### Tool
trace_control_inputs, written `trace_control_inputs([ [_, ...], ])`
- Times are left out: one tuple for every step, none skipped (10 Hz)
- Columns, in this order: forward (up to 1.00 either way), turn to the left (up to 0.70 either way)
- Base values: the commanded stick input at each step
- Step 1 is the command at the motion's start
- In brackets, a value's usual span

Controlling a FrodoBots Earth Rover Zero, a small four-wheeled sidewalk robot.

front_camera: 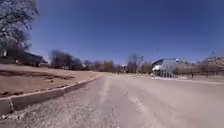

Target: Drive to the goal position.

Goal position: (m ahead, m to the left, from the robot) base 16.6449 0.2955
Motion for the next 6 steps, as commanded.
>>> trace_control_inputs([
  [1.0,0.0],
  [1.0,0.0],
  [1.0,0.0],
  [1.0,0.0],
  [1.0,0.0],
  [1.0,0.0],
])
